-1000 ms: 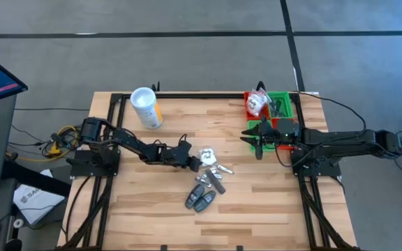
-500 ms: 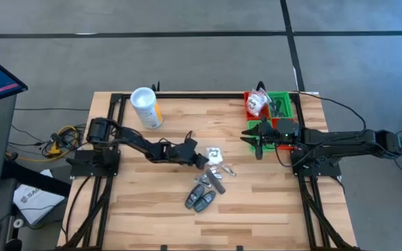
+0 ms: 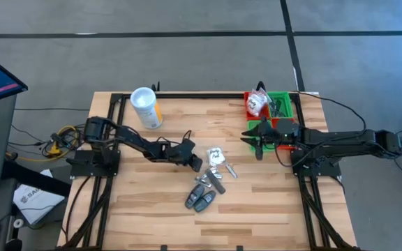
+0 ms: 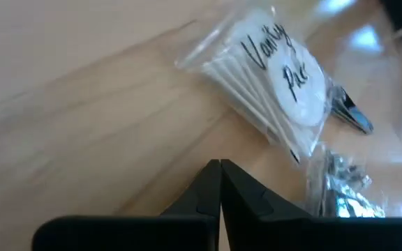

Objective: Pick & Place Travel size toiletries
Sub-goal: Put the white cotton pack into the top red bin

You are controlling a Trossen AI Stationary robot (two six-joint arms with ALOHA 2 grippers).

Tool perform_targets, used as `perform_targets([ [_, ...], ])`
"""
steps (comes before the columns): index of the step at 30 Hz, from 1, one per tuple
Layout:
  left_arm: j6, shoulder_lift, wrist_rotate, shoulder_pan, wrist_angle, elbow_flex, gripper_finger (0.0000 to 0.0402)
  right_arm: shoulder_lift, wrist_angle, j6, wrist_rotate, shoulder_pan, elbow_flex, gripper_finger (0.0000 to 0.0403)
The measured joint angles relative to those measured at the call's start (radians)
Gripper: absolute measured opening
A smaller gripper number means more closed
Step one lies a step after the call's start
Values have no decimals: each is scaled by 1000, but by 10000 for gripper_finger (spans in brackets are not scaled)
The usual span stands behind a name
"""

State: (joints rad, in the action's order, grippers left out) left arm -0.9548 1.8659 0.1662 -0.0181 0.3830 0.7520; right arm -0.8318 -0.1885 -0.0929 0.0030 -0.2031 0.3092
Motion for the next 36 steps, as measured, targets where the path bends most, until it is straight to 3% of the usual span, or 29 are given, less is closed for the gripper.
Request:
perform_targets([
  [8, 30, -20, 1, -3, 20, 2, 3, -70, 46, -69, -31, 1, -1, 104],
  [14, 47, -20, 2, -2, 33, 4, 4, -232, -80, -113, -90, 8, 0, 104],
  [27, 87, -21, 3, 0, 56, 5, 4, -589, -120, -313, -164, 20, 113, 104],
  [36, 115, -22, 7, 0, 71, 6, 4, -659, -199, -380, -270, 11, 124, 104],
])
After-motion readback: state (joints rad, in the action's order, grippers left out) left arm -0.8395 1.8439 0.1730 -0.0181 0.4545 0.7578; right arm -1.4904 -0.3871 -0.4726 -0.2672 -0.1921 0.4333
